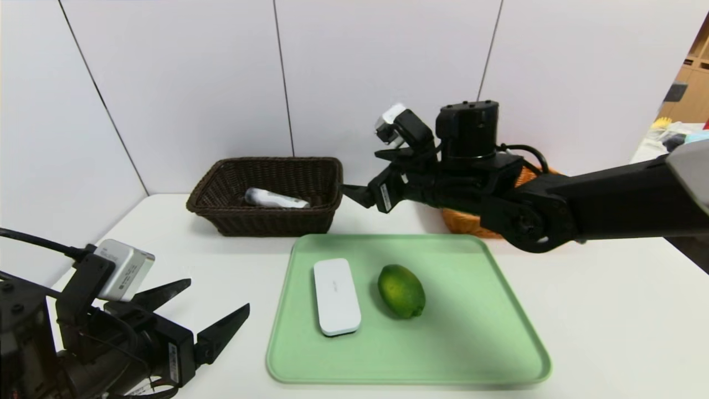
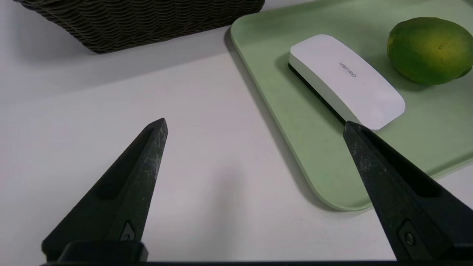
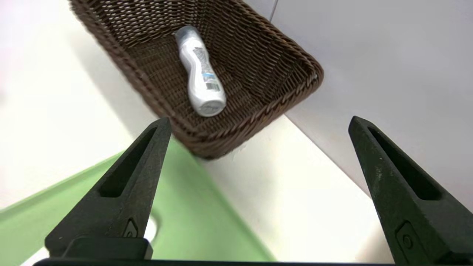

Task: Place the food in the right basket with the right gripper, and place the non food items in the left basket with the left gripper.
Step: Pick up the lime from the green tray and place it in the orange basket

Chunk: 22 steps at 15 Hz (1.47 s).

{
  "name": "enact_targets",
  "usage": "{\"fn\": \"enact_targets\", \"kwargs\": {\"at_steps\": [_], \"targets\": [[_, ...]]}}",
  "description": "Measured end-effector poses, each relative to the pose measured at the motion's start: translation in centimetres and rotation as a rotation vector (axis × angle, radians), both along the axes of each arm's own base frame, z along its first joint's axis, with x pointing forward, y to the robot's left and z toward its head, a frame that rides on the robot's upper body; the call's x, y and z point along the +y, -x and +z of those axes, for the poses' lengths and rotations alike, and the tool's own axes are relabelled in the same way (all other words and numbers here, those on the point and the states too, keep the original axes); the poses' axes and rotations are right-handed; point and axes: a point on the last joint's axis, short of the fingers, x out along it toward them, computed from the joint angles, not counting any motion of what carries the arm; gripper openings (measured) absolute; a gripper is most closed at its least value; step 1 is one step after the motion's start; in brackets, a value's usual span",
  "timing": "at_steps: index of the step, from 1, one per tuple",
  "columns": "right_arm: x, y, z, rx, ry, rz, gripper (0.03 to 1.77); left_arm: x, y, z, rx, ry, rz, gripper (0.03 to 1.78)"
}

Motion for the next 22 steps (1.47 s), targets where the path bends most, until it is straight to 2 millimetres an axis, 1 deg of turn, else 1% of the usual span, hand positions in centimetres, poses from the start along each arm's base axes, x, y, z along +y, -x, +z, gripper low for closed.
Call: {"fn": "enact_targets", "kwargs": {"at_steps": [6,10,13,17,22], "targets": [[-3.5,4.9,1.5,0.019,0.042,-0.041,1.69,0.4,0.6,-0.2,-0.008,-0.012,-0.004,1.69],[-5.5,7.9,2.4,0.118,0.108,-0.064,1.69,0.5,0.8,0.0,-0.023,-0.007,-0.007,1.69],[-6.6,9.4,3.0,0.219,0.159,-0.102,1.69,0.6,0.9,0.0,-0.024,-0.007,-0.009,1.69],[-6.7,10.4,3.7,0.303,0.186,-0.169,1.69,0.6,1.0,0.0,-0.028,-0.01,-0.012,1.69],[-5.3,10.7,4.1,0.391,0.197,-0.245,1.69,0.6,1.1,0.0,-0.028,-0.009,-0.014,1.69]]}}
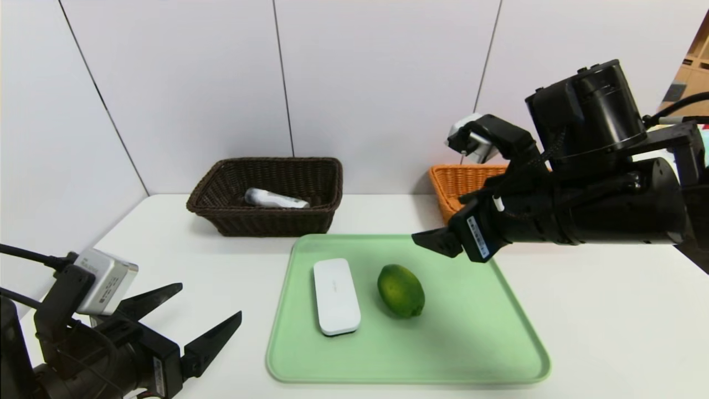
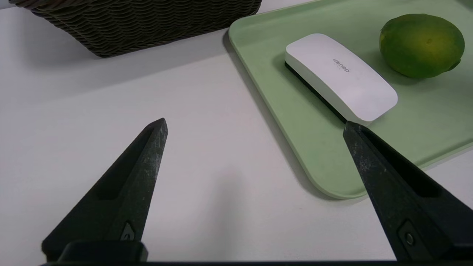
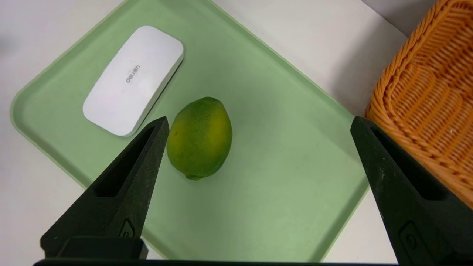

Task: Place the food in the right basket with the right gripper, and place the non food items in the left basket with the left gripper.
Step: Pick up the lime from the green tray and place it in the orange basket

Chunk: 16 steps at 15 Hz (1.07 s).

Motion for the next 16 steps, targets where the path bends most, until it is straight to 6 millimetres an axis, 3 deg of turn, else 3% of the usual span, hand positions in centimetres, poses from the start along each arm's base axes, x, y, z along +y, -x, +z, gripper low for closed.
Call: {"fn": "enact_targets", "kwargs": {"at_steps": [5,11,16], "targets": [[2.5,-0.2,0.0,0.09,0.001,-0.115,1.69,0.1,0.2,0.0,0.0,0.002,0.0,1.69],[5.1,-0.1,-2.0,0.176,0.033,-0.137,1.69,0.1,0.2,0.0,-0.003,0.001,0.0,1.69],[5.4,-0.1,-3.3,0.218,0.082,-0.137,1.69,0.1,0.1,0.0,-0.002,-0.001,0.001,1.69]]}}
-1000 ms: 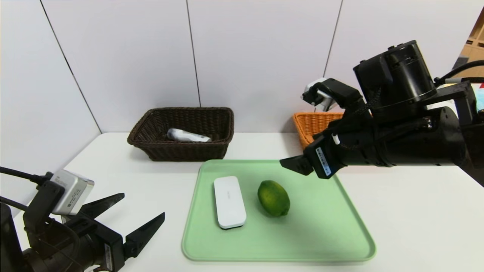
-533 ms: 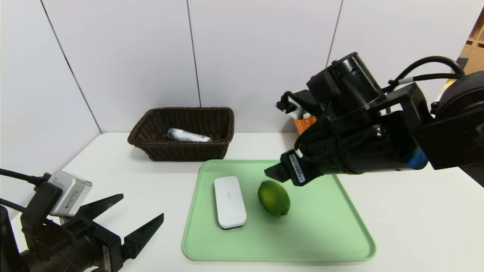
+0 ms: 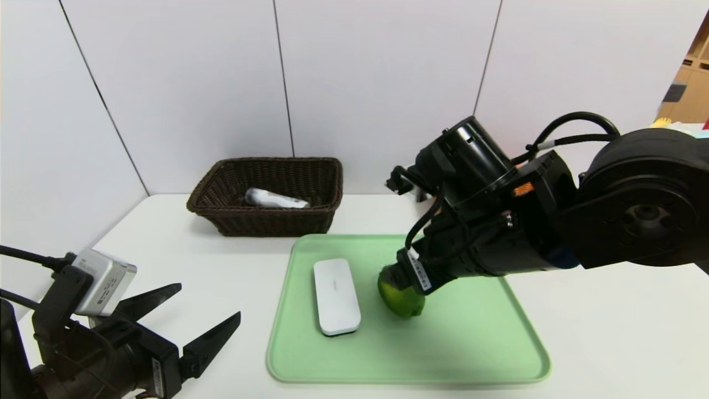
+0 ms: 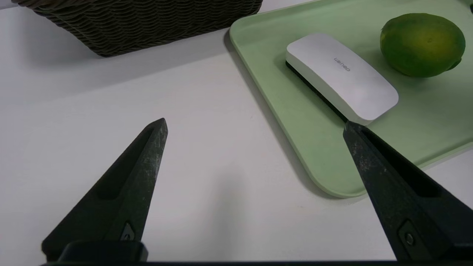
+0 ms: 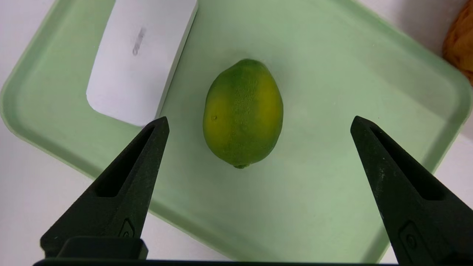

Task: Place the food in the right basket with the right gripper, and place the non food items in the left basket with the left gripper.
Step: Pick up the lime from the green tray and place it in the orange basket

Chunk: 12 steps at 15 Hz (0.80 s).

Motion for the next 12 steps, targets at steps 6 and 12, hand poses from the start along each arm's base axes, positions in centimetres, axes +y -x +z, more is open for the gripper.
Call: {"fn": "enact_targets", "kwargs": {"at_steps": [6,12], "targets": [[0.1,0.2,-1.2,0.035,0.029,0.005,1.69,0.0,0.0,-0.1,0.003,-0.003,0.0,1.69],[0.1,0.4,-2.1,0.053,0.04,0.011,1.69,-0.1,-0.1,-0.1,0.006,-0.003,0.0,1.69]]}}
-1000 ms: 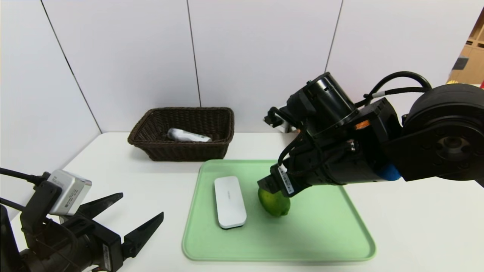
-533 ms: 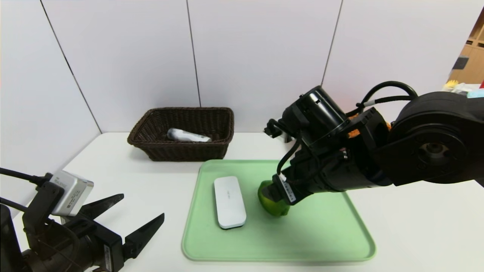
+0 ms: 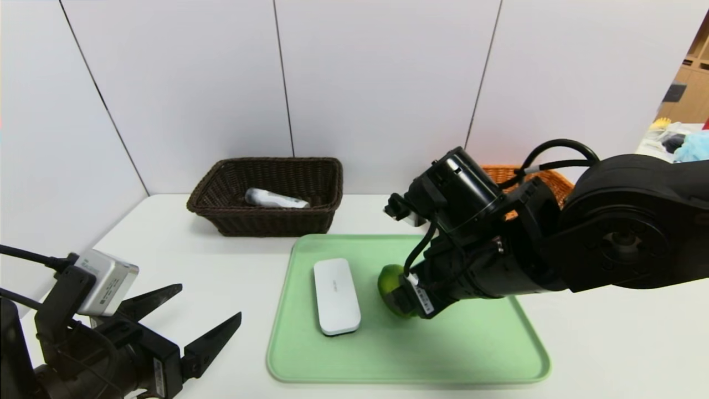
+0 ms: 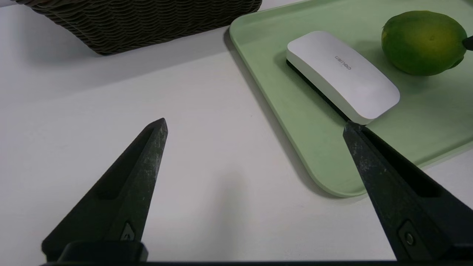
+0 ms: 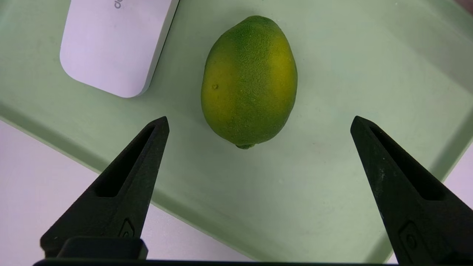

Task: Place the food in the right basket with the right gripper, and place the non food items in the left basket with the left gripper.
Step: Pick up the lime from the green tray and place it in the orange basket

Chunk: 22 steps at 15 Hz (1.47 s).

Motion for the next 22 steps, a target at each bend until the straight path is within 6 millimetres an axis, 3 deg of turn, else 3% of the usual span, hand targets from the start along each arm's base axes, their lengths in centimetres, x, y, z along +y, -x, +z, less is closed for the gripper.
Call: {"fn": "enact_targets", "kwargs": {"at_steps": [22], "targets": [[1.2,-1.3,-4.3,-0.026,-0.001,0.004,1.69,0.1,0.2,-0.5,0.02,-0.005,-0.004,1.69]]}}
